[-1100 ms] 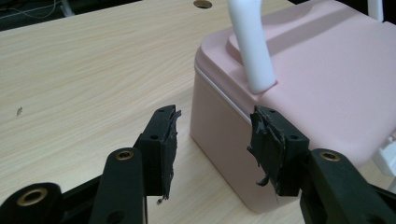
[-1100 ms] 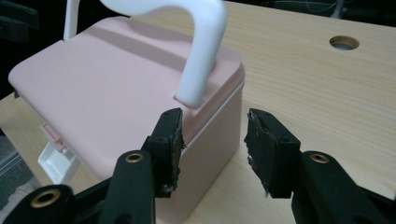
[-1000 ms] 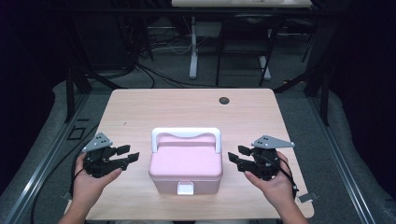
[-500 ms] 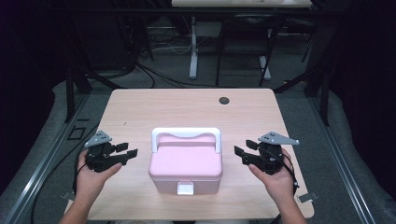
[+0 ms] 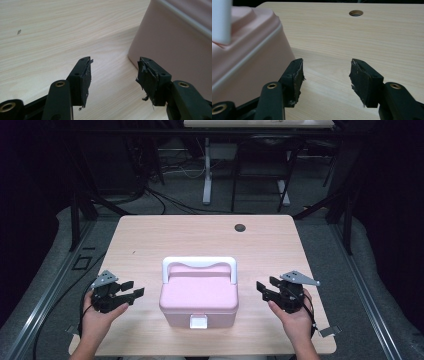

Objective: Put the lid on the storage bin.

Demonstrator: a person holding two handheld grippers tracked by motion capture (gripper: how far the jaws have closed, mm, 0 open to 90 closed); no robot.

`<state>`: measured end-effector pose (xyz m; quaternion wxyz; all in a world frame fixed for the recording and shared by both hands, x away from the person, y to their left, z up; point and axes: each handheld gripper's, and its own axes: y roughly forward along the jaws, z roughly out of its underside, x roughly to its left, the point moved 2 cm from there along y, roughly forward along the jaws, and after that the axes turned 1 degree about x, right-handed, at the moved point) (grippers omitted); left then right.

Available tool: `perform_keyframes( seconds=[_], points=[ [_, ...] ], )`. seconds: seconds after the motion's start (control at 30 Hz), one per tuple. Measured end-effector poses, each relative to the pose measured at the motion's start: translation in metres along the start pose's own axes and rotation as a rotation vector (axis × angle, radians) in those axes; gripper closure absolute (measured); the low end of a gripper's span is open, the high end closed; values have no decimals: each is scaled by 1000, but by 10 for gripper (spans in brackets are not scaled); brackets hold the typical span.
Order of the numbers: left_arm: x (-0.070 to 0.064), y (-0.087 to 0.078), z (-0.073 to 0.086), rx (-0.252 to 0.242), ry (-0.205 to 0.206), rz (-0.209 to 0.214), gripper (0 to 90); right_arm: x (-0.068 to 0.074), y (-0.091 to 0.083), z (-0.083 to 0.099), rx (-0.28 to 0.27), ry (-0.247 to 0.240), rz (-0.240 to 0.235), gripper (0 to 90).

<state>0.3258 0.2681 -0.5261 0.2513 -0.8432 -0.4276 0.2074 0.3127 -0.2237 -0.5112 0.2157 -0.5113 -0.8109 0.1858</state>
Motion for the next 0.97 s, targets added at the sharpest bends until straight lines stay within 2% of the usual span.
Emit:
perform_keyframes(
  seconds=[0.1, 0.13, 0.2, 0.27, 0.3, 0.33, 0.37, 0.4, 0.57, 0.67, 0.73, 0.77, 0.8, 0.97],
  points=[
    [0, 4, 5, -2, 14, -2, 443, -1, 5, 7, -19, 2, 24, 432],
    [0, 5, 6, 0, 21, -4, 443, -1, 7, 10, -7, 0, 27, 429],
    [0, 7, 8, 4, 42, -19, 441, -1, 8, 14, 4, -11, 31, 428],
    [-1, 10, 11, 13, 41, -13, 441, -2, 10, 20, 5, -26, 41, 426],
    [-1, 11, 12, 17, 42, -11, 441, -2, 11, 22, 6, -31, 62, 425],
    [0, 12, 13, 22, 52, -13, 441, -2, 13, 24, -9, -38, 60, 424],
    [-1, 12, 14, 21, 48, -14, 441, -3, 13, 27, 6, -47, 86, 423],
    [0, 13, 15, 17, 47, -14, 441, -4, 13, 30, 12, -53, 71, 423],
    [4, 14, 19, 20, 40, -24, 441, -7, 19, 38, 23, -65, 93, 417],
    [8, 17, 24, 22, 20, -34, 441, -8, 22, 41, 34, -78, 103, 415],
    [11, 19, 25, 34, 14, -37, 441, -7, 23, 42, 20, -81, 103, 413],
    [11, 19, 25, 34, 14, -37, 440, -7, 23, 42, 31, -86, 110, 410],
    [13, 20, 26, 32, -3, -40, 439, -7, 24, 42, 26, -95, 111, 409],
    [17, 23, 26, 33, -29, -60, 415, -9, 25, 44, 11, -114, 148, 389]
  ],
)
